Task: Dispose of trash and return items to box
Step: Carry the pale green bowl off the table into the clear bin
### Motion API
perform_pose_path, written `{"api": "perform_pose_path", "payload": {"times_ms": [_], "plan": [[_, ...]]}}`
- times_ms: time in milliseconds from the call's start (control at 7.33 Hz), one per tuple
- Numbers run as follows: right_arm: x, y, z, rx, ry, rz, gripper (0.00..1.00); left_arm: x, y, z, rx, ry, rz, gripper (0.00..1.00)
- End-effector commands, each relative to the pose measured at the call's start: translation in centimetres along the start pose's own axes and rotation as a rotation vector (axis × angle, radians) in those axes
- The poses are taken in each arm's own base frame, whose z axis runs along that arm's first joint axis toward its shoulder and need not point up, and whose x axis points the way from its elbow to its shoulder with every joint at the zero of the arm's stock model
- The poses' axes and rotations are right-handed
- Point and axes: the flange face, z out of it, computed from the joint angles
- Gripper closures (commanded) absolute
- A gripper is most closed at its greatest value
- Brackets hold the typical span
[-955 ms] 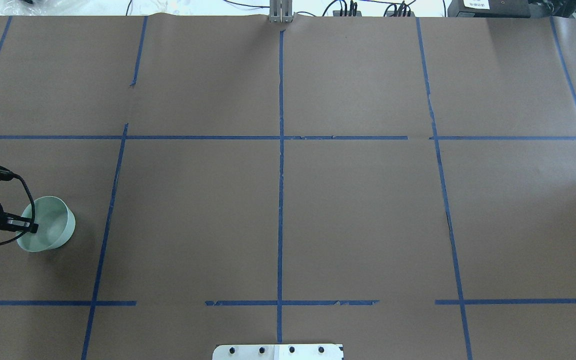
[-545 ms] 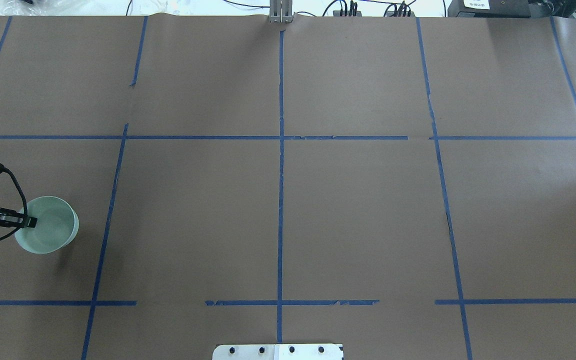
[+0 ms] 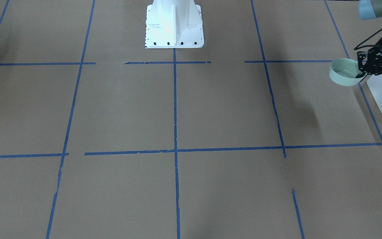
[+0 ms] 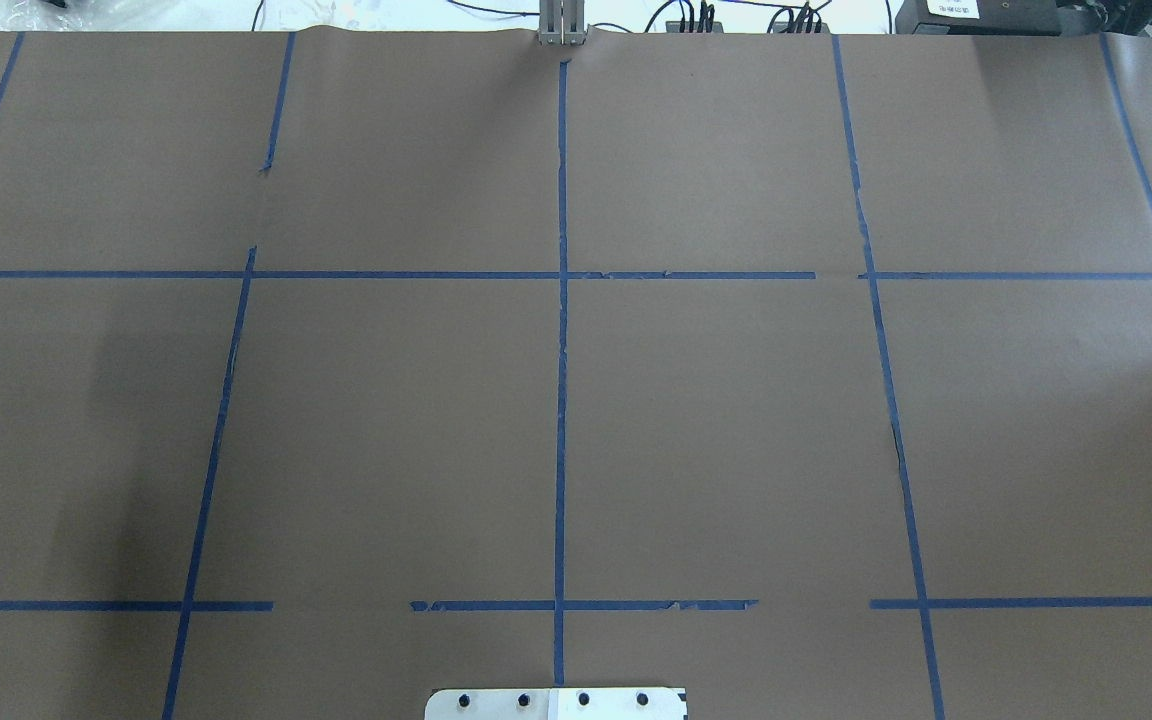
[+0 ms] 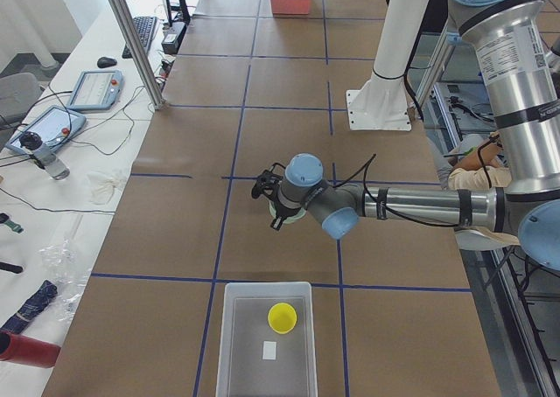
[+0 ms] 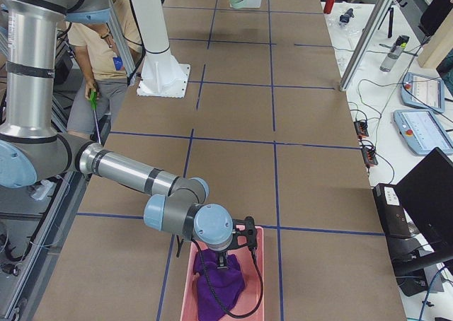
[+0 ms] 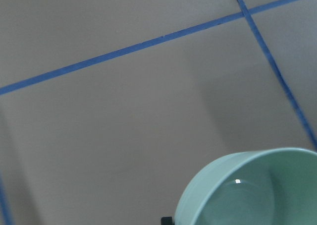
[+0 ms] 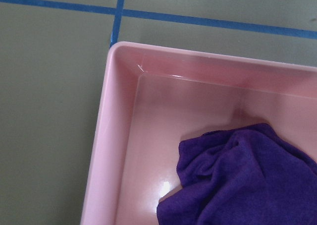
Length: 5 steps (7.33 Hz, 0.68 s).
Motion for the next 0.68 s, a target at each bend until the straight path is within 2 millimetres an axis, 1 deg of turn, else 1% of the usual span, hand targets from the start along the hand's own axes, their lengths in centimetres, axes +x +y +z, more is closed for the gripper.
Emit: {"api": "perform_pose_path", "payload": {"times_ms": [0, 136, 273, 409, 545], "plan": [[-5.3, -3.2, -2.3, 0.052, -0.025, 0.053, 0.0, -11.4, 7.0, -1.6, -0.002, -0.084, 0.093, 1.0], [-7.7, -4.2, -3.7, 0.075, -0.017, 0.05, 0.0, -16.0, 8.5, -0.9, -0.046, -0.106, 0.091, 1.0], [-8.8, -4.6, -4.2, 0.082, -0.012, 0.059, 0.0, -20.6, 8.1, -1.2, -0.111, -0.112, 0.101, 1.0], [-9.0, -4.7, -4.3, 0.084, -0.011, 0.063, 0.0, -24.7, 6.9, -2.6, -0.164, -0.097, 0.094, 1.0], [-9.1, -4.7, -4.3, 0.083, -0.013, 0.061, 0.0, -28.2, 5.9, -4.7, -0.201, -0.134, 0.1, 1.0]]}}
